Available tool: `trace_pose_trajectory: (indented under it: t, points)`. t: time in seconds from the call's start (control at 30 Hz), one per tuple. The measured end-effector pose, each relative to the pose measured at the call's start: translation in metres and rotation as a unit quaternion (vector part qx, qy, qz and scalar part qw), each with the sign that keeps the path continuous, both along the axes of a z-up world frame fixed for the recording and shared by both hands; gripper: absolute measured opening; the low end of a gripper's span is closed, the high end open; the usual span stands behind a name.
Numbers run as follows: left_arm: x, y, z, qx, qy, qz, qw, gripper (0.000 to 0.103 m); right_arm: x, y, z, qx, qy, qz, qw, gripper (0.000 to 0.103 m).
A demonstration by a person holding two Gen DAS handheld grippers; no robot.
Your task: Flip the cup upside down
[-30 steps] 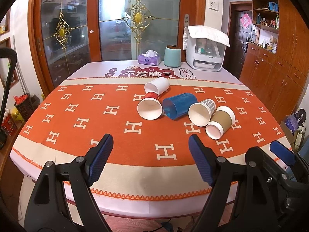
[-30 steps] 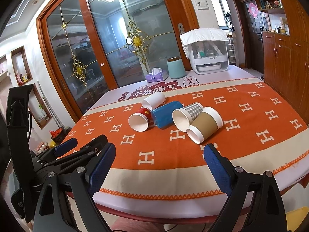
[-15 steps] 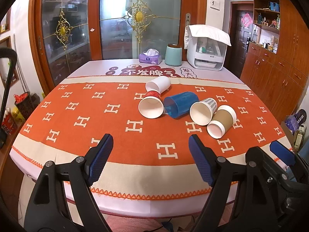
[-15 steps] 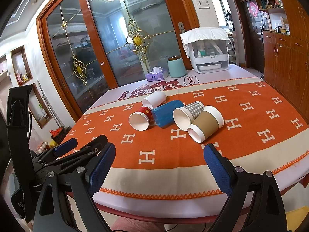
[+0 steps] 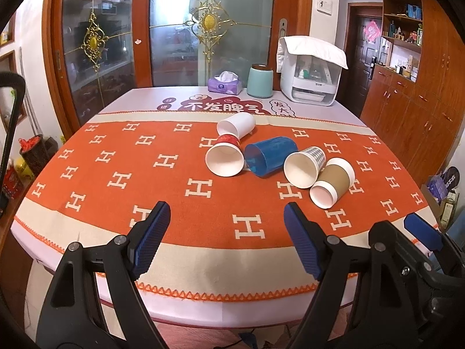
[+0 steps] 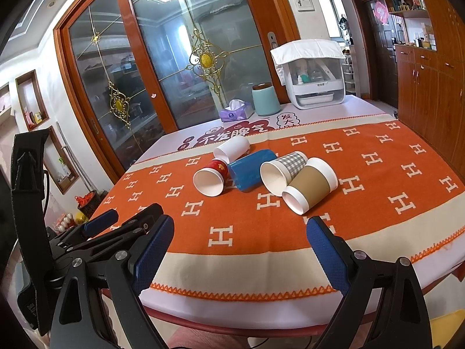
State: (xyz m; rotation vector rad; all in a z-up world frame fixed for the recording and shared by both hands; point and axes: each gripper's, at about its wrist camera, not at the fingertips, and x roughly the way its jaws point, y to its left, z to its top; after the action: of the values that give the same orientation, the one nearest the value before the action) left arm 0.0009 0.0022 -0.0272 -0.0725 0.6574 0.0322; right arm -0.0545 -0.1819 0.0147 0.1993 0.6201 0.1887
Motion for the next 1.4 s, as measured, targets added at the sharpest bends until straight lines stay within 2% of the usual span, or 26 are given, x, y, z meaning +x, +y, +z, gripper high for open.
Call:
trace_pose_trajectory:
  t: [0.23,0.47,0.57,0.67,0.9,0.97,1.1,1.17,1.23,1.4]
  points:
    - [0.018,-0.016,0.001,-0.002,0.022,-0.056,0.9982,0.078,0.002,-0.004,-0.007,-0.009,-0.002,-0.019,1.000,0.093]
    - [0.039,-0.040,0.018,0.030,-0.009,-0.104,0.9941,0.078,0.009,-0.028,0.000,-0.040,-0.021,-0.091,0.995,0.094]
    - [0.049,-0.049,0.027,0.031,-0.017,-0.133,0.9905,0.078,0.016,-0.041,-0.003,-0.045,-0.018,-0.113,0.992,0.093]
    - [0.065,-0.062,0.034,0.011,-0.008,-0.199,0.9799,0.079,0.031,-0.062,-0.011,-0.028,0.001,-0.128,0.991,0.093]
    - [0.116,-0.101,0.031,-0.022,0.035,-0.303,0.9522,0.079,0.069,-0.118,-0.037,-0.007,0.041,-0.153,0.987,0.093]
    - [0.135,-0.119,0.023,-0.012,0.054,-0.341,0.9385,0.078,0.077,-0.127,-0.048,0.000,0.052,-0.152,0.987,0.093]
    - [0.163,-0.151,0.001,0.030,0.079,-0.375,0.9231,0.078,0.097,-0.145,-0.074,0.021,0.078,-0.154,0.985,0.093]
    - [0.175,-0.167,-0.013,0.056,0.094,-0.387,0.9154,0.073,0.104,-0.150,-0.084,0.027,0.088,-0.155,0.984,0.092]
    - [0.186,-0.177,-0.027,0.071,0.115,-0.396,0.9083,0.064,0.111,-0.157,-0.095,0.034,0.097,-0.154,0.983,0.092]
    - [0.204,-0.198,-0.057,0.098,0.161,-0.412,0.8915,0.058,0.126,-0.176,-0.115,0.048,0.111,-0.159,0.980,0.091]
